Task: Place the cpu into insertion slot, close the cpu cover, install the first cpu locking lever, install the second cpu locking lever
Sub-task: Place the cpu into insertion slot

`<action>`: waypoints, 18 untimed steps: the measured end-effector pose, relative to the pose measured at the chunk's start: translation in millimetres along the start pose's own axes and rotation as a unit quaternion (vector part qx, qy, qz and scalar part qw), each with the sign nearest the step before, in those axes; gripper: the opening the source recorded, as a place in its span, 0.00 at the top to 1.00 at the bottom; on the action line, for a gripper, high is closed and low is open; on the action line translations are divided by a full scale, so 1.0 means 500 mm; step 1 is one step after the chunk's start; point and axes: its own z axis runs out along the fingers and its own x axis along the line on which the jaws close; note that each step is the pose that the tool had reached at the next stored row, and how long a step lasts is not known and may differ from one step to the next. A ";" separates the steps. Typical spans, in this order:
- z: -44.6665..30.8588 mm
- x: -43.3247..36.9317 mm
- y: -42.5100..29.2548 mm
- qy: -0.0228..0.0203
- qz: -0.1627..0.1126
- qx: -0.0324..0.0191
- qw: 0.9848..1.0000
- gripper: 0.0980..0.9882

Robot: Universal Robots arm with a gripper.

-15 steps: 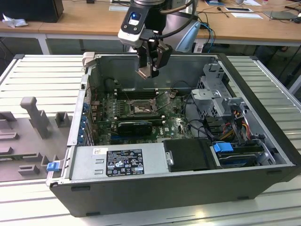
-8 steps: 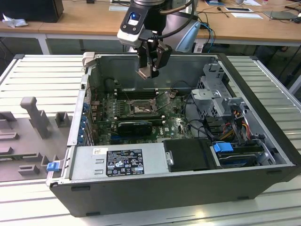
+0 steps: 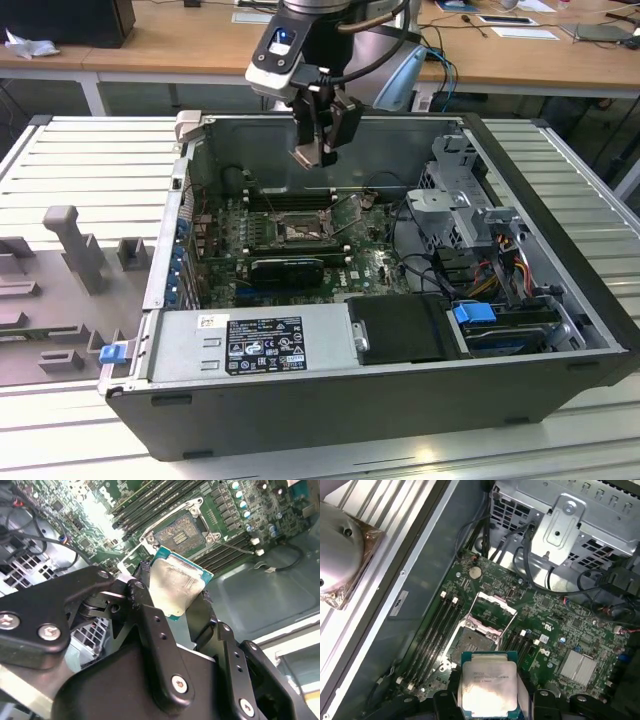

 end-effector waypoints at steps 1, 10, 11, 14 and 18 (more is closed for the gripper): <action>0.000 0.000 0.000 -0.001 0.009 0.000 1.000 0.52; 0.004 0.002 -0.005 -0.005 0.057 -0.001 0.998 0.52; 0.005 0.002 -0.005 -0.006 0.073 -0.001 0.997 0.52; 0.006 0.002 -0.006 -0.010 0.110 -0.002 0.994 0.52; 0.008 0.002 -0.006 -0.013 0.149 -0.003 0.989 0.52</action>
